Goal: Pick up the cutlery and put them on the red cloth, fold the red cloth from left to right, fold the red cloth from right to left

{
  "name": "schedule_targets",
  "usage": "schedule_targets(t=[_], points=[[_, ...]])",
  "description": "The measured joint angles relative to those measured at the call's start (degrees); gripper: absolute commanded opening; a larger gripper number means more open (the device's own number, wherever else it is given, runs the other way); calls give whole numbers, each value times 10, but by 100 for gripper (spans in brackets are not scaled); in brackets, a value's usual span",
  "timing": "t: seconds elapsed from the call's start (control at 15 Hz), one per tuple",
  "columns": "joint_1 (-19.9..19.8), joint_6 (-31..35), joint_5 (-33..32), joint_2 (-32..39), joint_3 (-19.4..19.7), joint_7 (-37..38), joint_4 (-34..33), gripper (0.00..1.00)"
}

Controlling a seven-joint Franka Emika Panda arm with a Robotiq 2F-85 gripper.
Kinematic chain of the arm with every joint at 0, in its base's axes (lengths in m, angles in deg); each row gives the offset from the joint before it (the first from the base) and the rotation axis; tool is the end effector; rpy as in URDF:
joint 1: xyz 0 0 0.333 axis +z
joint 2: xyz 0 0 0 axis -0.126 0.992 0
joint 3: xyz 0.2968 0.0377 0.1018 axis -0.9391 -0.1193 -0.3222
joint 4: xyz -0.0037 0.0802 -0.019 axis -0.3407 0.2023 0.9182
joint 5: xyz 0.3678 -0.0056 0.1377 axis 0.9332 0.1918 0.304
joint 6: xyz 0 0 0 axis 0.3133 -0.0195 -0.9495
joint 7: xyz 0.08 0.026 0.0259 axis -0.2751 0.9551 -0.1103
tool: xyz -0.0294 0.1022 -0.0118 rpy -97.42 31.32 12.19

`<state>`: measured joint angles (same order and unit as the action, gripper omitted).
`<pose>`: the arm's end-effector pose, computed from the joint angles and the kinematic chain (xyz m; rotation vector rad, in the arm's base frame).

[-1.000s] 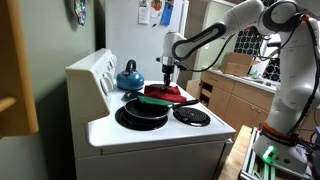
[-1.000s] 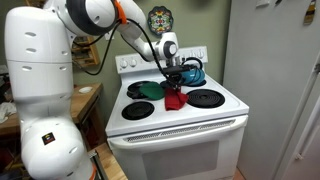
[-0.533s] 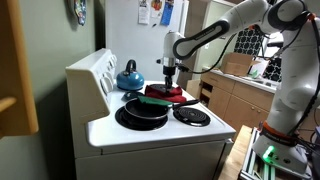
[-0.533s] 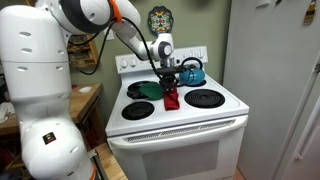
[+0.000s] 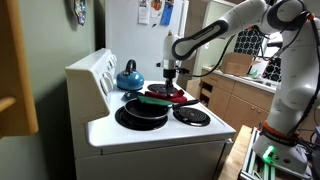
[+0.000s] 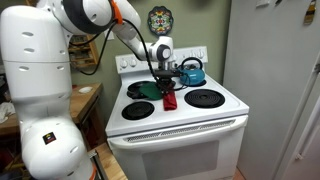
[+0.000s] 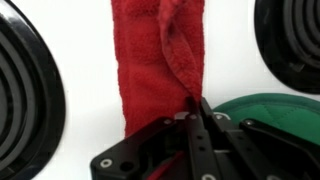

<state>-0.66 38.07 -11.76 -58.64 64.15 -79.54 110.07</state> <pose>0.5558 0.1798 0.3470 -2.8151 -1.2988 0.1222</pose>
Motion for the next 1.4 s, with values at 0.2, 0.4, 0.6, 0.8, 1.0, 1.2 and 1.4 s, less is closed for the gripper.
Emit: schedule_targets(t=[0.2, 0.4, 0.6, 0.8, 1.0, 1.2, 1.4], points=[[0, -10, 3, 0, 0, 0, 0, 33], [0, -19, 3, 0, 0, 1, 0, 47], [0, -22, 4, 0, 0, 1, 0, 69], [0, -22, 5, -4, 0, 1, 0, 92], [0, -22, 4, -17, 0, 3, 0, 100], [1, -22, -16, -42, 0, 7, 0, 100], [6, -22, -62, -67, 0, 26, -2, 100]])
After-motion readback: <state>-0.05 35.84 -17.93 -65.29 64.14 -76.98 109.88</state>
